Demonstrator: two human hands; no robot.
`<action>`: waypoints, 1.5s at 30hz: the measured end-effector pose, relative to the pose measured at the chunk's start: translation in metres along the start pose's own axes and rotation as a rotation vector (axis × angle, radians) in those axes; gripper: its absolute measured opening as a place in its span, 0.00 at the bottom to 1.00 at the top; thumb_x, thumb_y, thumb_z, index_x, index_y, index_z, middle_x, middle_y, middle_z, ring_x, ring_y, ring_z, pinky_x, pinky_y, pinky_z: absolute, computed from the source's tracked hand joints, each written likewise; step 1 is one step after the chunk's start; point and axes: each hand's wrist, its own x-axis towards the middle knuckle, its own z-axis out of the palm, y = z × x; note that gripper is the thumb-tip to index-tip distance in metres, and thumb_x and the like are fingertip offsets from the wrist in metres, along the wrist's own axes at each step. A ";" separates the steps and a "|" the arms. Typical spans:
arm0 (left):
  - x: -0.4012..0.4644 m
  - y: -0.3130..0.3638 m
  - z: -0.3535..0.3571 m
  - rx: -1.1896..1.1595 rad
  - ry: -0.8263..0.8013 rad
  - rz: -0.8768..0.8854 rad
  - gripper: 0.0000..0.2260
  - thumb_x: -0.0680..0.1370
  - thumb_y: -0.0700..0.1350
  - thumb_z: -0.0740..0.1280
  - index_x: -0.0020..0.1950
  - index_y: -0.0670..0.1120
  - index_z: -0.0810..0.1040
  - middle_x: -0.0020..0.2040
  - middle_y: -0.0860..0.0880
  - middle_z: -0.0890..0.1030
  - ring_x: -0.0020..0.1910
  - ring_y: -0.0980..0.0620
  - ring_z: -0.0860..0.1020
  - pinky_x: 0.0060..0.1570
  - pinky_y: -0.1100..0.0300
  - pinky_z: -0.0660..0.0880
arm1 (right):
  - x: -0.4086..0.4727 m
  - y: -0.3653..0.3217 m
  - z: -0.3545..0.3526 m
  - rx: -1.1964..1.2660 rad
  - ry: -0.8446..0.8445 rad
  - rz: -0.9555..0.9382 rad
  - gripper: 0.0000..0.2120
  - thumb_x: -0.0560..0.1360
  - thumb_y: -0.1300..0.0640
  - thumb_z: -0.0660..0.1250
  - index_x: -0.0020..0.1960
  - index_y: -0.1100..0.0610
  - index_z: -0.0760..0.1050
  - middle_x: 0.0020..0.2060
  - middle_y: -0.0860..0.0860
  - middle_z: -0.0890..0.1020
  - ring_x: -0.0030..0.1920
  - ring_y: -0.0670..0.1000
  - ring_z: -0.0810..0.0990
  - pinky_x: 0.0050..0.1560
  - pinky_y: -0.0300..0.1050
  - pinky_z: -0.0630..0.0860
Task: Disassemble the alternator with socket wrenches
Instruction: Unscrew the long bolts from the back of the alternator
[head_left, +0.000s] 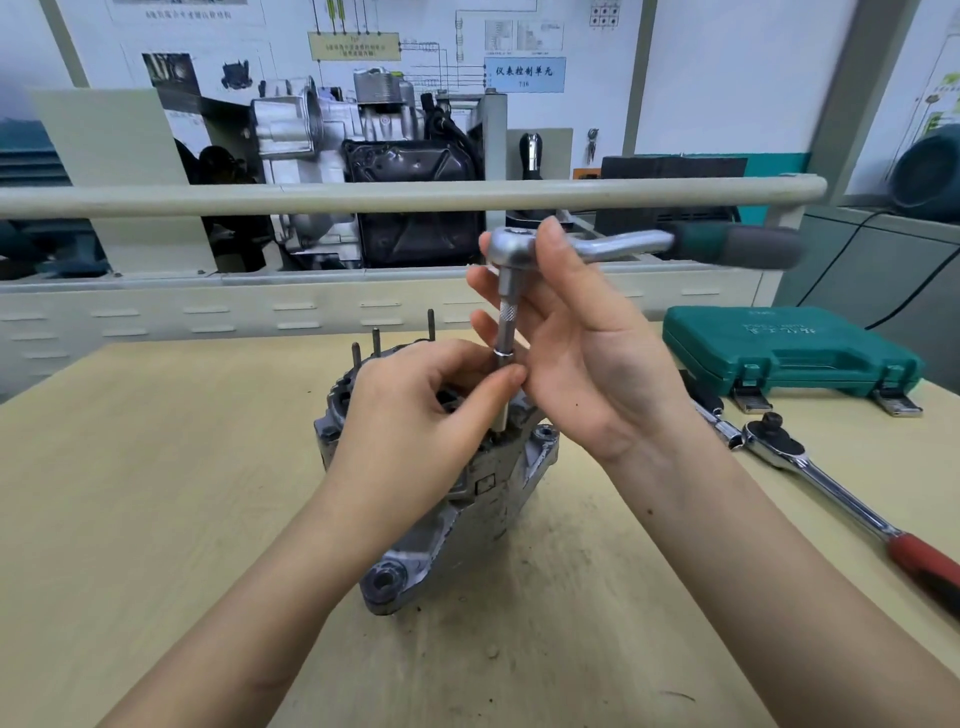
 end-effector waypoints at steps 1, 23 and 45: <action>0.000 0.000 0.000 0.004 0.005 0.003 0.03 0.70 0.47 0.68 0.37 0.50 0.79 0.32 0.57 0.80 0.33 0.62 0.77 0.35 0.73 0.70 | 0.000 0.000 -0.001 0.005 0.006 -0.011 0.20 0.61 0.52 0.66 0.51 0.58 0.71 0.37 0.48 0.82 0.37 0.44 0.81 0.41 0.39 0.75; -0.003 -0.003 0.000 -0.005 -0.001 -0.026 0.04 0.70 0.48 0.68 0.37 0.49 0.77 0.33 0.54 0.80 0.34 0.60 0.77 0.35 0.66 0.74 | -0.001 0.002 0.001 -0.018 -0.002 -0.004 0.20 0.61 0.51 0.66 0.50 0.58 0.72 0.38 0.49 0.82 0.35 0.44 0.80 0.41 0.39 0.73; -0.004 -0.003 0.003 -0.023 0.027 -0.094 0.05 0.70 0.48 0.70 0.38 0.47 0.80 0.36 0.51 0.82 0.39 0.54 0.80 0.42 0.55 0.76 | -0.004 0.003 0.006 0.035 -0.034 -0.013 0.26 0.62 0.52 0.66 0.58 0.57 0.67 0.39 0.50 0.78 0.29 0.45 0.76 0.31 0.36 0.74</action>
